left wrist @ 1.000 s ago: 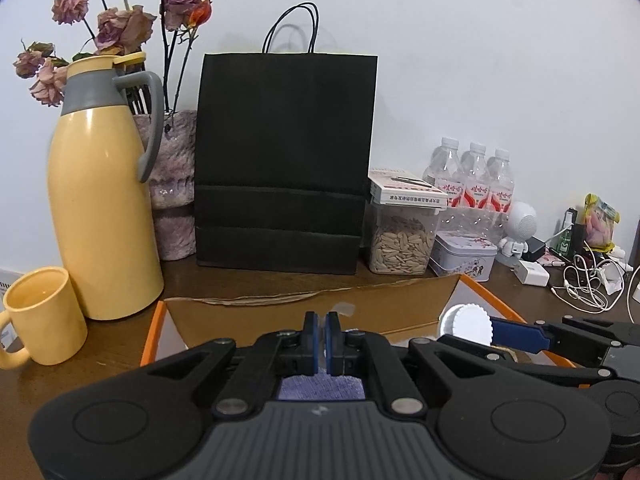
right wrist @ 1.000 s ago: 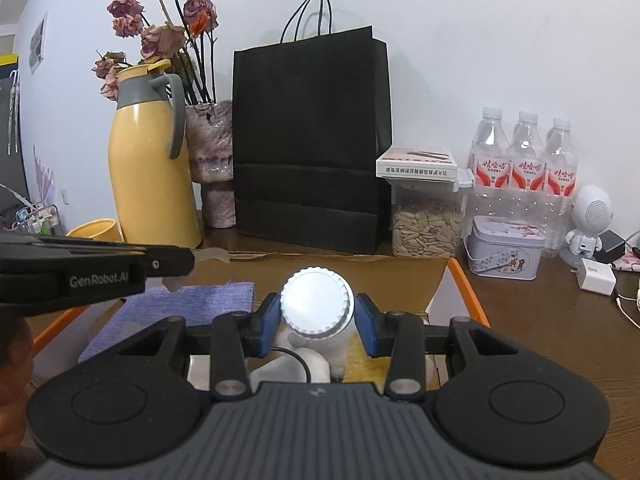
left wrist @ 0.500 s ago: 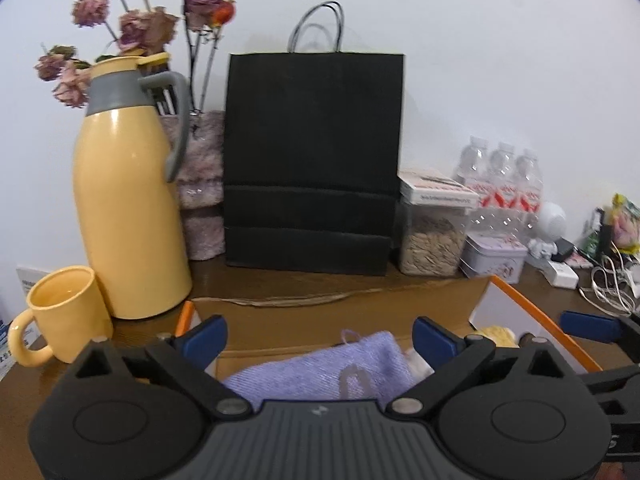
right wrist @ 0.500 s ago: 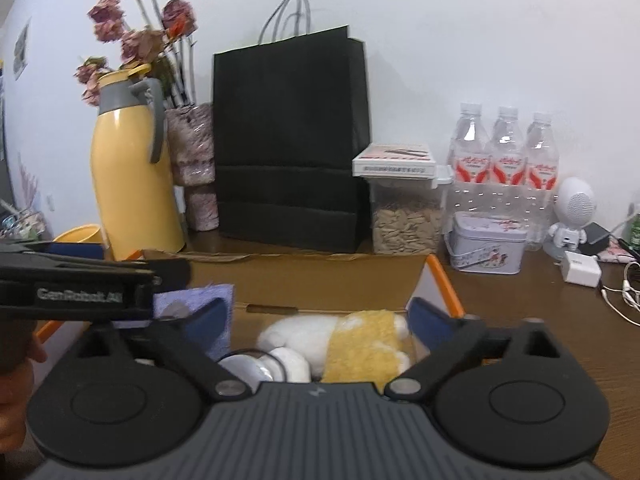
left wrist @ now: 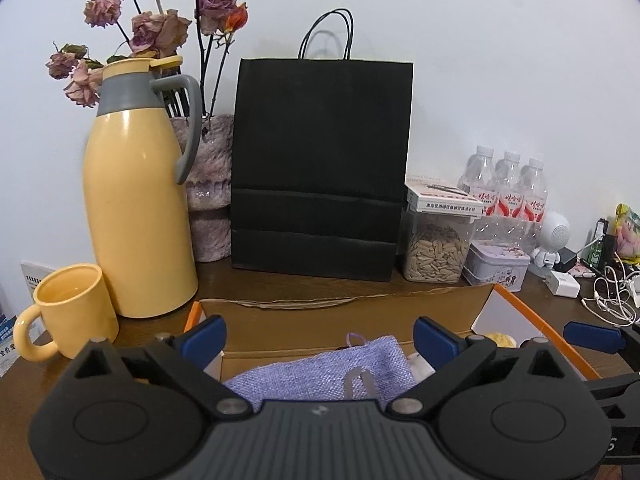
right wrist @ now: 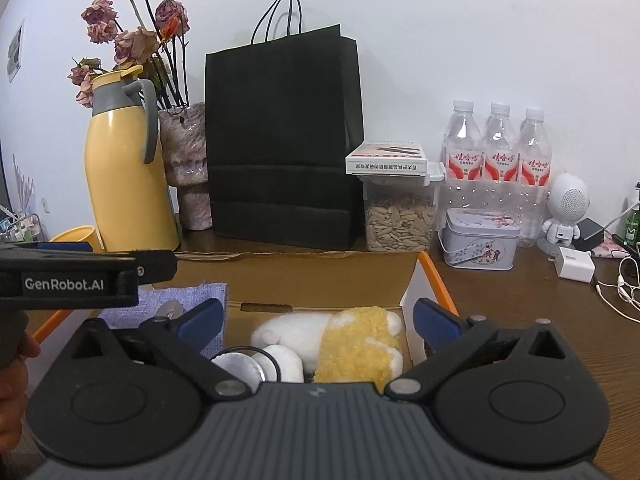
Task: Organize objects
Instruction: 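Carry the ring and white cap into the box and open both tools, then withdraw both tools from the box back to the table items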
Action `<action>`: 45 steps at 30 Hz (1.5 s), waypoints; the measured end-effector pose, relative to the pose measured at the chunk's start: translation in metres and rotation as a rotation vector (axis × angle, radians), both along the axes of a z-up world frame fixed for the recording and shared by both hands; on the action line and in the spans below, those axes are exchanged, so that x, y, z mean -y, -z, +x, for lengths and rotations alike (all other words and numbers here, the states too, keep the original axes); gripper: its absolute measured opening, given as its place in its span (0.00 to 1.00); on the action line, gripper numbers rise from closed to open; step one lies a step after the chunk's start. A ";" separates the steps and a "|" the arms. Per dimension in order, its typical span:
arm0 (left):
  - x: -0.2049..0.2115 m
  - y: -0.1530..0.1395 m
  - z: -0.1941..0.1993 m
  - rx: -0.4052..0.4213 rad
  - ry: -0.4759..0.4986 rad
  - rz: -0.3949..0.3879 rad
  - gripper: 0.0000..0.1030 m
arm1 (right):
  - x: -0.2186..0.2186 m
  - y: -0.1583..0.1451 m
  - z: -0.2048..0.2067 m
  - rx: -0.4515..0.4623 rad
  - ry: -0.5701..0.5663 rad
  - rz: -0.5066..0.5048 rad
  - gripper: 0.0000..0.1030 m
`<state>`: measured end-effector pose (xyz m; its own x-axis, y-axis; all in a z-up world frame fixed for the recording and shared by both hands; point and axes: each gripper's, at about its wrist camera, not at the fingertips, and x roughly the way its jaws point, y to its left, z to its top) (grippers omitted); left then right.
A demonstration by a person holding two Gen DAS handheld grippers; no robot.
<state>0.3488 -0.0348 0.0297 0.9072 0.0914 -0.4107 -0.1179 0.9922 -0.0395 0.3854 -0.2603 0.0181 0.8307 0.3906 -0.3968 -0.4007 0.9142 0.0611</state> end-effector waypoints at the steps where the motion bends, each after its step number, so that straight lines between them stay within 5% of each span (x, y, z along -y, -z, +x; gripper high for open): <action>1: 0.000 0.000 -0.002 0.003 0.000 -0.001 0.97 | 0.000 0.000 -0.001 0.001 -0.002 -0.001 1.00; 24: 0.007 0.004 -0.095 0.091 -0.047 -0.011 1.00 | 0.035 0.000 -0.069 0.052 -0.052 -0.053 1.00; 36: 0.006 0.018 -0.145 0.034 -0.083 -0.010 1.00 | 0.054 0.013 -0.104 0.012 -0.108 -0.076 1.00; 45: -0.004 0.040 -0.171 -0.091 -0.118 0.009 1.00 | 0.063 0.027 -0.113 -0.069 -0.148 -0.094 1.00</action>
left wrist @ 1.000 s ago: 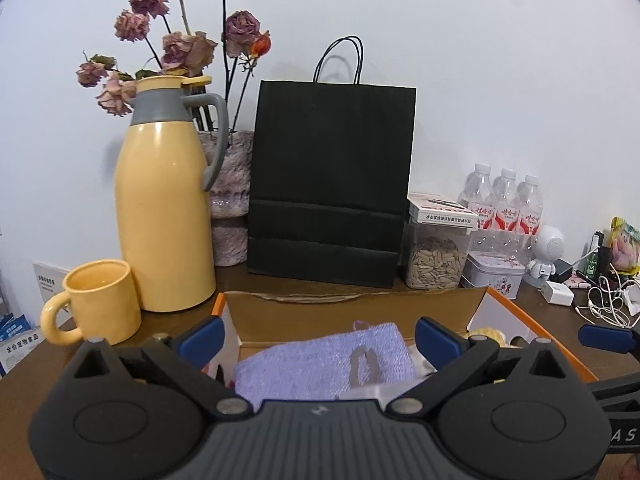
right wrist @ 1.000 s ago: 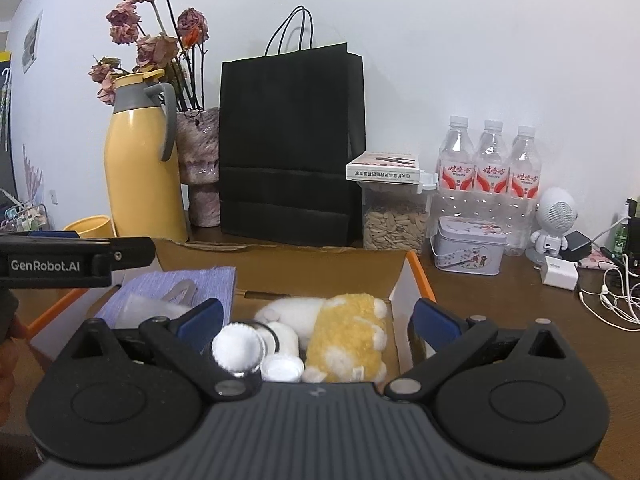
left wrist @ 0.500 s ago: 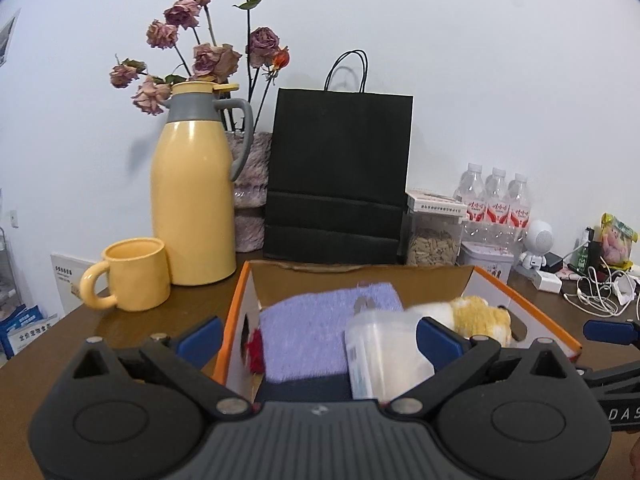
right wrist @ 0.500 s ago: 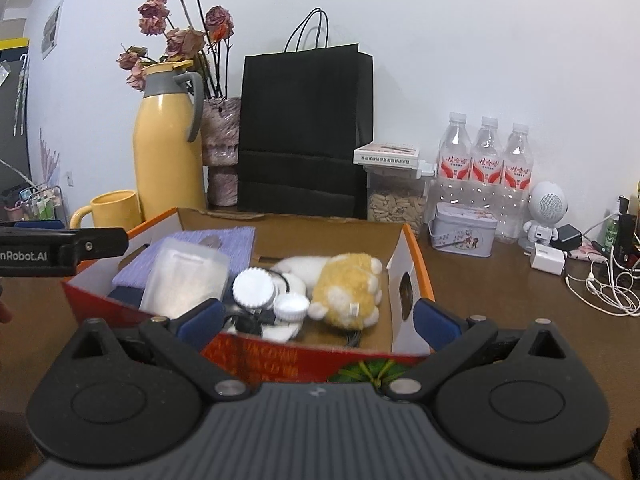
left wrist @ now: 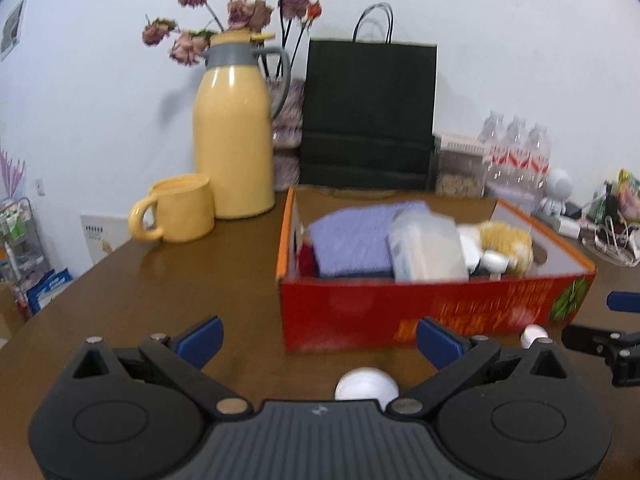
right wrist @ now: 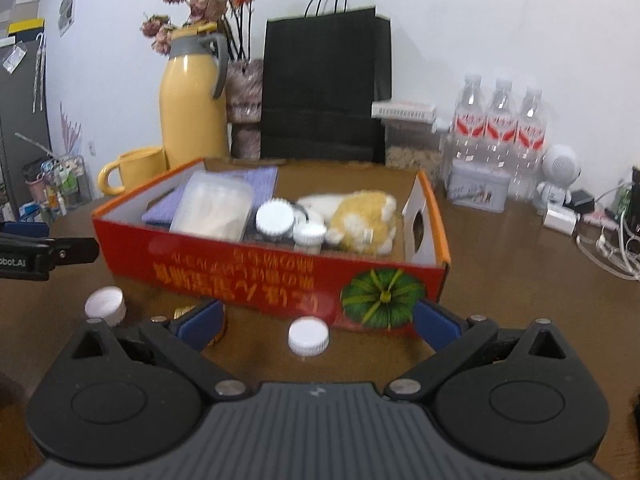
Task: Organize objects
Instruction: 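Withdraw both tools from the box back to the table items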
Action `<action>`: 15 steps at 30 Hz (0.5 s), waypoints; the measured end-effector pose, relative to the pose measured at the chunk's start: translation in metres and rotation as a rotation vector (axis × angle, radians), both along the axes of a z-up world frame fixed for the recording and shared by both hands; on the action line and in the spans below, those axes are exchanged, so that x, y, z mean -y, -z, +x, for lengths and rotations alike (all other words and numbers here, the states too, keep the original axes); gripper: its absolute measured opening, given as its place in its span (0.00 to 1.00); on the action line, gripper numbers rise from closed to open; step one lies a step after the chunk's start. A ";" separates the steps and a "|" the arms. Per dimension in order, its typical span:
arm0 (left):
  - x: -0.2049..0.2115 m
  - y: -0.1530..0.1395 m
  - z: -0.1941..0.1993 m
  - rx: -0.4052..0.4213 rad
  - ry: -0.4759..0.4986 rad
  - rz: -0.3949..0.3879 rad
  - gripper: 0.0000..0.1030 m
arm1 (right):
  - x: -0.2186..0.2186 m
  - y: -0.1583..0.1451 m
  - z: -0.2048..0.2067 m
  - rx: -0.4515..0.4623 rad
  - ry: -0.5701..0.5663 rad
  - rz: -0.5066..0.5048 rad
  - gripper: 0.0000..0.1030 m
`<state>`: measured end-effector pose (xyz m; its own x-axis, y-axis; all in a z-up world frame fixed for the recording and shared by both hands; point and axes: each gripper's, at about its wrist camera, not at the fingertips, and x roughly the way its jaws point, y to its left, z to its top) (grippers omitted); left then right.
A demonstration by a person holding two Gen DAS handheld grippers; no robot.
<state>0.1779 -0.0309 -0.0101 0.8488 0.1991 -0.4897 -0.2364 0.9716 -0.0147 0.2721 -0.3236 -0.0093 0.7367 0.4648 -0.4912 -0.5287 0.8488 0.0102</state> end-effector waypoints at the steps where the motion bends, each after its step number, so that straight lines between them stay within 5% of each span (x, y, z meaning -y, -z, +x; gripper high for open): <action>1: -0.001 0.002 -0.002 -0.014 0.002 -0.005 1.00 | 0.000 0.003 0.000 -0.008 -0.001 -0.005 1.00; 15: 0.006 0.037 0.014 -0.188 0.021 -0.032 1.00 | -0.005 0.029 0.012 -0.124 0.020 -0.066 1.00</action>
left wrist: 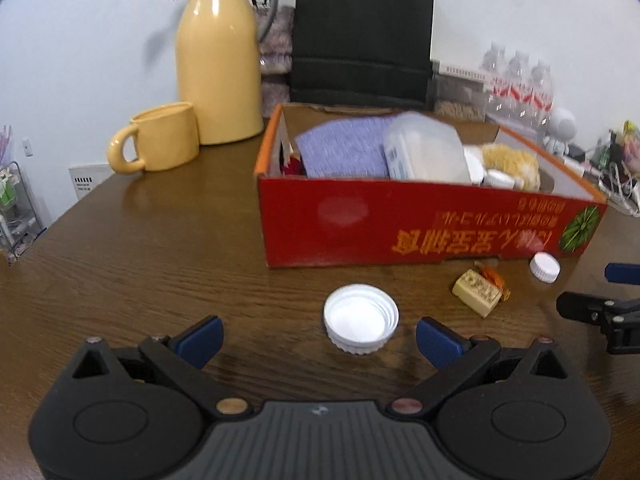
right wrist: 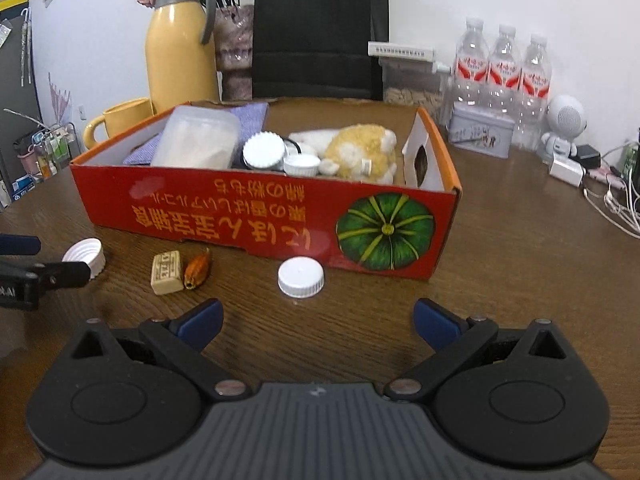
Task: Organize objects
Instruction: 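Withdraw both tools from the box back to the table items, then grasp a white cap with the left tool while the right tool grasps a small white cap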
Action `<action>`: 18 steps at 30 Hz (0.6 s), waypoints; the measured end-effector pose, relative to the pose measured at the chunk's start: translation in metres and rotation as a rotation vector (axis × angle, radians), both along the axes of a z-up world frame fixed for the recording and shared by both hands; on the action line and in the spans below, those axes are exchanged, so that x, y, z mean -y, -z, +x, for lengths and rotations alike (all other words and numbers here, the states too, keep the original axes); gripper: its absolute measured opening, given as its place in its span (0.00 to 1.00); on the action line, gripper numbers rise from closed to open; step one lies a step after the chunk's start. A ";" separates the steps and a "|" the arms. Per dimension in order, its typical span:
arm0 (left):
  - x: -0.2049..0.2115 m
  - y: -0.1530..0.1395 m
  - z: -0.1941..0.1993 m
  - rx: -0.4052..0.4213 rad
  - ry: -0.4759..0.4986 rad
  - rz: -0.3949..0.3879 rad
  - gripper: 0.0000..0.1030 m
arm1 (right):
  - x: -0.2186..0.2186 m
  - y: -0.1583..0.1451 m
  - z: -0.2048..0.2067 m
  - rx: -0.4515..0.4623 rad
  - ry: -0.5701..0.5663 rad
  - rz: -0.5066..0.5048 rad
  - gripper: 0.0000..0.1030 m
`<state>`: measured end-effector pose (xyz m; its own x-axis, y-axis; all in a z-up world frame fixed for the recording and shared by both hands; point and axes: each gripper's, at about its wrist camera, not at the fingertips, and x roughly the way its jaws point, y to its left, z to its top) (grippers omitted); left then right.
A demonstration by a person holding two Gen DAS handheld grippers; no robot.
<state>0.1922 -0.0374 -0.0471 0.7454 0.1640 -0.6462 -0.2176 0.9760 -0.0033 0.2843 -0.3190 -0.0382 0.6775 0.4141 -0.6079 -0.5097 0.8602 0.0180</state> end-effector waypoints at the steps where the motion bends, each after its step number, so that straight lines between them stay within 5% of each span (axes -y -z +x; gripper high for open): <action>1: 0.000 0.002 0.002 -0.011 -0.001 -0.002 1.00 | 0.000 0.002 0.001 -0.008 0.003 -0.002 1.00; 13: 0.000 0.007 0.006 0.003 -0.006 0.015 0.96 | -0.007 0.008 0.012 -0.039 0.044 -0.022 1.00; 15: 0.002 0.006 0.004 0.025 -0.004 0.022 0.82 | -0.009 0.008 0.013 -0.039 0.048 -0.026 1.00; 17: 0.005 0.003 0.000 0.055 0.021 0.021 0.40 | -0.012 0.008 0.015 -0.039 0.054 -0.026 1.00; 18: 0.006 0.003 -0.001 0.065 0.032 0.014 0.39 | -0.014 0.008 0.016 -0.040 0.058 -0.024 1.00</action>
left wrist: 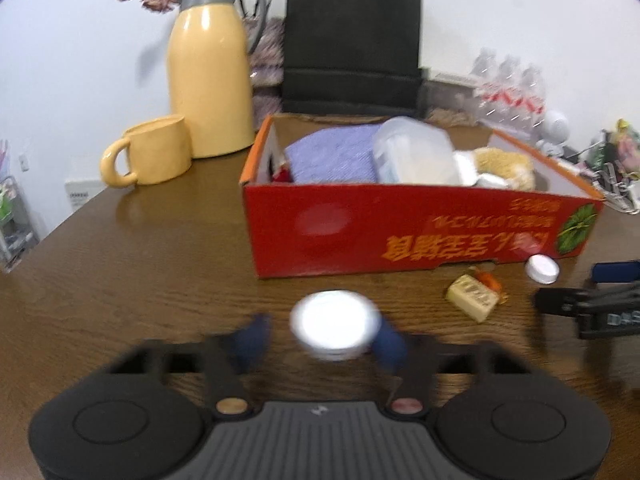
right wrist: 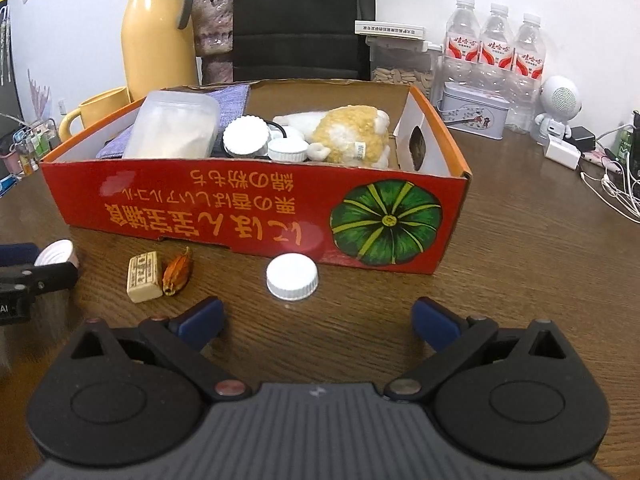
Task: Organize objects
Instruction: 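Grasp a white cap with the left tool while the right tool grasps a small white cap, then carry both white caps into the box and open both tools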
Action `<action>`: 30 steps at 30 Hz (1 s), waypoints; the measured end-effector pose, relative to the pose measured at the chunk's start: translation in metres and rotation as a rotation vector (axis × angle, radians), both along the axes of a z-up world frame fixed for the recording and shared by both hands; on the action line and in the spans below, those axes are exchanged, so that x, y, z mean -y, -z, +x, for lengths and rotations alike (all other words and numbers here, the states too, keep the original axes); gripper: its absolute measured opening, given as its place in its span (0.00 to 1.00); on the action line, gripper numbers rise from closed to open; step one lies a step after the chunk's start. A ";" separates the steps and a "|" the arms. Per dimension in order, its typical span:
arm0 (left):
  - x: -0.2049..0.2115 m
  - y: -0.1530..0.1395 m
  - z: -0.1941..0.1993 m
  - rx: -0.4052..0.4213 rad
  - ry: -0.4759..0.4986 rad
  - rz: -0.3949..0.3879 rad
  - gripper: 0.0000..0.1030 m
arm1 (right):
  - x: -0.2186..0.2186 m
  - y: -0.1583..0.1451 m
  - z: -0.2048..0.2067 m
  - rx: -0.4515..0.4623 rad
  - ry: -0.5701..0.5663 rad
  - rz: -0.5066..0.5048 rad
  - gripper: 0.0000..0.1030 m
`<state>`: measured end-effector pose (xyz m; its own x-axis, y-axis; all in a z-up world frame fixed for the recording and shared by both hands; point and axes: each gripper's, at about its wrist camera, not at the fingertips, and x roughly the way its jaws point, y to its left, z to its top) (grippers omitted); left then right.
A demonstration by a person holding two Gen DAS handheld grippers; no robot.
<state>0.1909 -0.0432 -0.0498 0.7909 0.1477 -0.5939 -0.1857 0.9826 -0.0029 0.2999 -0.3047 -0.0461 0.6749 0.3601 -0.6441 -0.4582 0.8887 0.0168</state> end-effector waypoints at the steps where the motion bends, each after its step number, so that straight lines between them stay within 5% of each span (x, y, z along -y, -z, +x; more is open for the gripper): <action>1: 0.000 0.000 0.000 0.002 0.012 -0.010 0.38 | -0.002 0.000 0.001 0.000 0.004 0.002 0.99; 4: 0.002 -0.001 0.000 0.007 0.037 -0.021 0.38 | -0.008 -0.002 0.002 0.018 0.016 0.013 0.76; 8: 0.001 -0.001 0.000 0.009 0.035 -0.030 0.38 | -0.015 -0.005 0.002 0.039 0.008 0.038 0.29; 21: -0.004 -0.001 -0.002 0.018 0.030 -0.045 0.37 | -0.016 -0.025 -0.029 0.145 -0.025 0.103 0.28; 30: 0.003 -0.023 -0.012 0.109 0.044 -0.024 0.37 | -0.011 -0.044 -0.043 0.215 -0.026 0.164 0.28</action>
